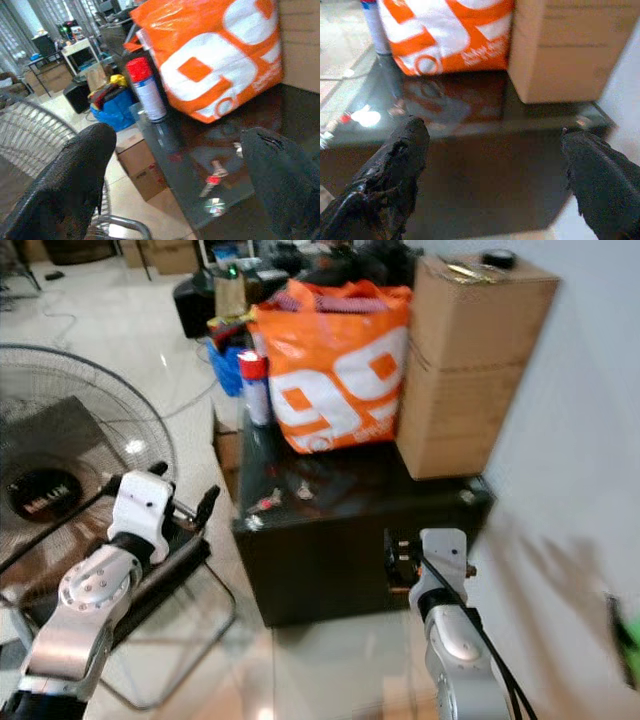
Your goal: Hang keys on a hook
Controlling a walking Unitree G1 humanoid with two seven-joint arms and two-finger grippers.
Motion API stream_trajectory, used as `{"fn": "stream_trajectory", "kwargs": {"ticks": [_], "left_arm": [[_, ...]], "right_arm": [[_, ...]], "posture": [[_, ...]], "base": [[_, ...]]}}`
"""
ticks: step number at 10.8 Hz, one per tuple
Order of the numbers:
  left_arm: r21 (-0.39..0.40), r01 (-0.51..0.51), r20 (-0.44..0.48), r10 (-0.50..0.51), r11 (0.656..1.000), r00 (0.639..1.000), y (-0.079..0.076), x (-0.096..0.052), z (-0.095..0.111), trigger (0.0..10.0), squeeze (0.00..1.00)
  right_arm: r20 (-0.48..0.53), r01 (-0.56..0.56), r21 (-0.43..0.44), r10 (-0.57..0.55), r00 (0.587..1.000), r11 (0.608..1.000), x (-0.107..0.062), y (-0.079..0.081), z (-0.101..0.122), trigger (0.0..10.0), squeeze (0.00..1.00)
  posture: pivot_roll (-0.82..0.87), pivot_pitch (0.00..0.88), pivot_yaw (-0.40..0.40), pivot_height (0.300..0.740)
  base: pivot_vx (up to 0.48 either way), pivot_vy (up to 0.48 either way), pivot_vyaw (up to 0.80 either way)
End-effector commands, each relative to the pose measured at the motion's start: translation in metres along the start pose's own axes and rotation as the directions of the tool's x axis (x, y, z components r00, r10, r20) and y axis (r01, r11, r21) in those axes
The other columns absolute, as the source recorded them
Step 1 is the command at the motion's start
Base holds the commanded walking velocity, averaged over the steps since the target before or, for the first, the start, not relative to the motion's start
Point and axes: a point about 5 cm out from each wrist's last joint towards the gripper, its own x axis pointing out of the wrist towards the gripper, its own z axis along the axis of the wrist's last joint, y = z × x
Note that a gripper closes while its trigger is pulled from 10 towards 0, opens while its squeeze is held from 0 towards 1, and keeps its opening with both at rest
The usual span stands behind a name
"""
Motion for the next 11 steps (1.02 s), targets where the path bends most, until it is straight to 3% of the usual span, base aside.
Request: {"fn": "stream_trajectory", "kwargs": {"ticks": [1, 11], "left_arm": [[0.006, -0.005, 0.001, 0.005, 1.0, 1.0, 0.0049, -0.0007, 0.0007, 10.0, 0.0], [-0.002, -0.009, -0.001, 0.009, 1.0, 1.0, 0.001, -0.0049, -0.0004, 10.0, 0.0]], "right_arm": [[0.013, -0.027, -0.002, 0.027, 1.0, 1.0, 0.0006, 0.0076, 0.0053, 10.0, 1.0], [0.007, -0.048, -0.047, 0.049, 0.999, 0.998, 0.007, 0.0033, 0.0095, 10.0, 1.0]], "posture": [[-0.11, 0.0, 0.059, 0.74], [-0.11, 0.0, 0.031, 0.74]], "base": [[0.405, 0.0, 0.0], [0.405, 0.0, 0.0]]}}
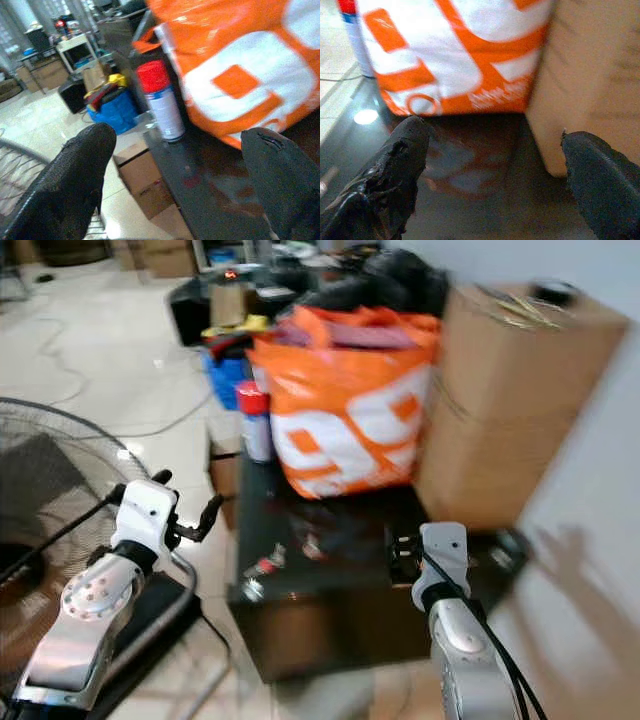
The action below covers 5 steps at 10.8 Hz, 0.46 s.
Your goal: Hang keys on a hook
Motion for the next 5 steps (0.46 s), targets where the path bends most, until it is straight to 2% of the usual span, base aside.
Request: {"fn": "stream_trajectory", "kwargs": {"ticks": [1, 3, 5], "left_arm": [[0.012, -0.028, 0.0, 0.028, 1.0, 1.0, 0.0088, -0.0017, 0.0008, 10.0, 0.0], [0.01, -0.03, -0.004, 0.03, 0.999, 1.0, 0.0079, -0.0027, -0.0002, 10.0, 0.0], [0.021, -0.012, -0.043, 0.013, 1.0, 0.999, 0.0058, -0.0045, -0.0053, 10.0, 0.0]], "right_arm": [[0.011, -0.031, -0.002, 0.031, 0.999, 1.0, 0.0019, 0.0087, 0.0036, 10.0, 1.0], [0.012, -0.036, -0.012, 0.037, 0.999, 0.999, 0.0036, 0.0079, 0.0052, 10.0, 1.0], [0.011, -0.055, -0.034, 0.055, 0.998, 0.998, 0.008, 0.0087, 0.0072, 10.0, 1.0]], "posture": [[-0.11, 0.0, 0.029, 0.74], [-0.1, 0.0, 0.02, 0.74], [-0.1, 0.0, 0.01, 0.74]], "base": [[0.401, 0.0, 0.0], [0.396, 0.0, 0.0], [0.0, 0.0, 0.0]]}}
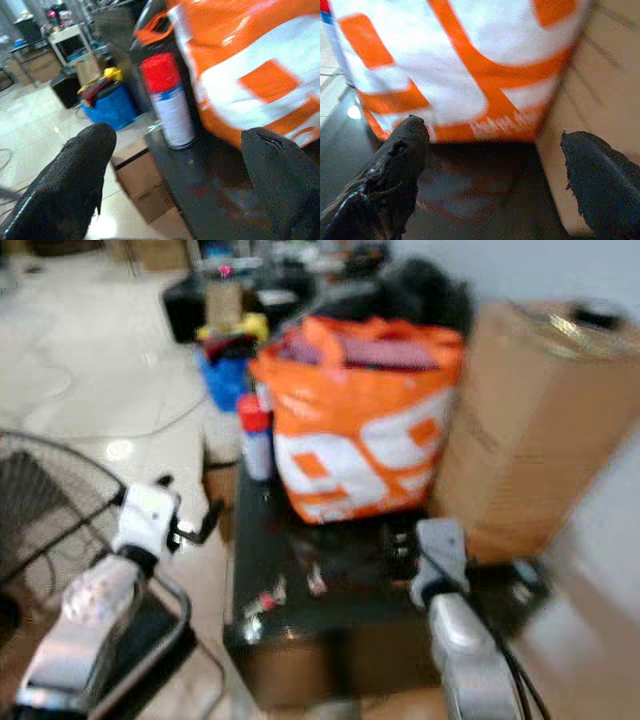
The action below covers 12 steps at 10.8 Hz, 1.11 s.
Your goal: Hang keys on a hook
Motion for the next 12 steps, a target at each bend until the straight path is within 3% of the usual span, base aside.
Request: {"fn": "stream_trajectory", "kwargs": {"ticks": [1, 2, 3, 4, 6, 9, 12], "left_arm": [[0.015, -0.013, -0.024, 0.013, 1.0, 1.0, 0.006, -0.003, -0.003, 10.0, 0.0], [0.023, 0.006, -0.022, -0.006, 1.0, 1.0, 0.005, -0.003, -0.003, 10.0, 0.0], [0.048, 0.088, -0.026, -0.087, 0.995, 0.996, 0.002, -0.005, -0.004, 10.0, 0.0], [0.068, 0.141, -0.031, -0.139, 0.988, 0.99, 0.001, -0.007, -0.006, 10.0, 0.0], [0.108, 0.299, -0.12, -0.286, 0.948, 0.951, -0.004, -0.014, -0.021, 10.0, 0.0], [0.159, 0.509, -0.232, -0.469, 0.846, 0.852, -0.017, -0.029, -0.038, 10.0, 0.0], [0.114, 0.533, -0.204, -0.505, 0.839, 0.839, -0.018, -0.036, -0.032, 10.0, 0.0]], "right_arm": [[-0.003, -0.039, -0.004, 0.039, 0.999, 0.999, 0.002, 0.009, 0.002, 10.0, 1.0], [-0.021, -0.049, -0.022, 0.049, 0.999, 0.999, 0.005, 0.009, 0.0, 10.0, 1.0], [-0.08, -0.108, -0.033, 0.105, 0.991, 0.994, 0.013, 0.014, -0.005, 10.0, 0.12], [-0.148, -0.176, -0.055, 0.166, 0.975, 0.983, 0.018, 0.02, -0.012, 10.0, 0.0], [-0.221, -0.33, -0.105, 0.301, 0.928, 0.938, 0.026, 0.032, -0.023, 10.0, 0.0], [-0.353, -0.407, -0.008, 0.378, 0.856, 0.913, 0.043, 0.043, -0.047, 10.0, 0.0], [-0.397, -0.413, 0.04, 0.394, 0.829, 0.91, 0.047, 0.052, -0.058, 10.0, 0.0]], "posture": [[-0.09, 0.0, 0.002, 0.74], [-0.08, 0.0, -0.012, 0.74], [-0.07, 0.0, -0.024, 0.74], [-0.07, 0.0, -0.028, 0.74], [-0.06, 0.0, -0.044, 0.74], [-0.06, 0.0, -0.064, 0.74], [-0.05, 0.044, -0.076, 0.74]], "base": [[0.0, 0.0, 0.0], [0.0, 0.0, 0.0], [0.0, 0.0, 0.0], [0.0, 0.0, 0.0], [0.0, 0.0, 0.0], [0.0, 0.0, 0.0], [0.0, 0.0, 0.0]]}}
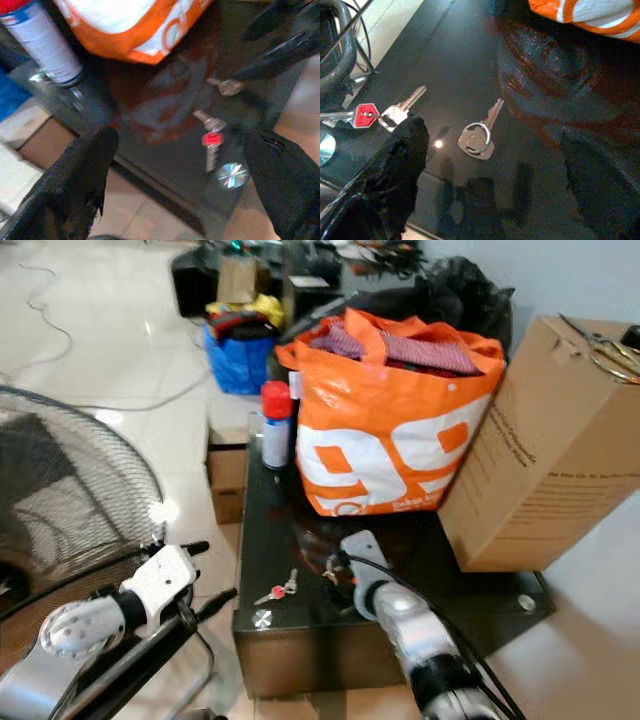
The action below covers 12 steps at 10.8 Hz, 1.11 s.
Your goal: Hang keys on a hook
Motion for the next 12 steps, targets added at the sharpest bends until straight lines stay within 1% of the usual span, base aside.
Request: {"fn": "stream_trajectory", "kwargs": {"ticks": [1, 2, 3, 4, 6, 7, 8, 10, 12], "left_arm": [[-0.022, 0.008, 0.029, -0.007, 1.0, 1.0, 0.0, -0.004, 0.006, 10.0, 0.0], [-0.032, 0.033, 0.016, -0.033, 0.999, 0.999, -0.003, -0.005, 0.005, 10.0, 0.0], [-0.03, 0.036, 0.01, -0.036, 0.999, 0.999, -0.004, -0.007, 0.005, 10.0, 0.0], [-0.023, 0.065, -0.011, -0.065, 0.998, 0.998, -0.007, -0.011, 0.007, 10.0, 0.0], [-0.038, 0.089, 0.012, -0.089, 0.995, 0.996, -0.009, -0.017, 0.011, 10.0, 0.0], [-0.037, 0.093, 0.005, -0.092, 0.995, 0.996, -0.01, -0.02, 0.01, 10.0, 0.0], [-0.042, 0.094, 0.0, -0.094, 0.995, 0.996, -0.011, -0.022, 0.009, 10.0, 0.0], [-0.046, 0.096, 0.002, -0.096, 0.994, 0.995, -0.011, -0.023, 0.011, 10.0, 0.0], [-0.051, 0.098, 0.002, -0.098, 0.994, 0.995, -0.012, -0.024, 0.01, 10.0, 0.0]], "right_arm": [[-0.003, 0.013, 0.004, -0.013, 1.0, 1.0, 0.002, -0.002, -0.001, 8.4, 0.0], [-0.001, 0.01, 0.012, -0.01, 1.0, 1.0, 0.005, 0.002, 0.0, 4.0, 0.0], [0.0, 0.006, 0.015, -0.006, 1.0, 1.0, 0.006, 0.003, 0.0, 3.7, 0.0], [0.003, -0.01, 0.021, 0.01, 1.0, 1.0, 0.01, 0.008, 0.001, 3.1, 0.0], [0.008, -0.007, 0.024, 0.007, 1.0, 1.0, 0.013, 0.011, 0.002, 3.5, 0.0], [0.017, 0.001, 0.03, -0.001, 1.0, 1.0, 0.014, 0.011, 0.004, 3.3, 0.0], [0.031, 0.007, 0.04, -0.009, 0.999, 0.999, 0.016, 0.011, 0.007, 3.3, 0.0], [0.053, 0.015, 0.056, -0.018, 0.998, 0.998, 0.017, 0.01, 0.011, 3.5, 0.0], [0.056, 0.017, 0.06, -0.021, 0.998, 0.998, 0.019, 0.012, 0.011, 3.6, 0.0]], "posture": [[-0.05, 0.076, -0.074, 0.74], [-0.06, 0.088, -0.072, 0.74], [-0.06, 0.099, -0.072, 0.74], [-0.05, 0.129, -0.075, 0.74], [-0.04, 0.145, -0.074, 0.74], [-0.04, 0.15, -0.073, 0.74], [-0.04, 0.156, -0.072, 0.74], [-0.04, 0.162, -0.071, 0.74], [-0.04, 0.165, -0.072, 0.74]], "base": [[0.0, 0.0, 0.0], [0.0, 0.0, 0.0], [0.0, 0.0, 0.0], [0.0, 0.0, 0.0], [0.0, 0.0, 0.0], [0.0, 0.0, 0.0], [0.0, 0.0, 0.0], [0.0, 0.0, 0.0], [0.0, 0.0, 0.0]]}}
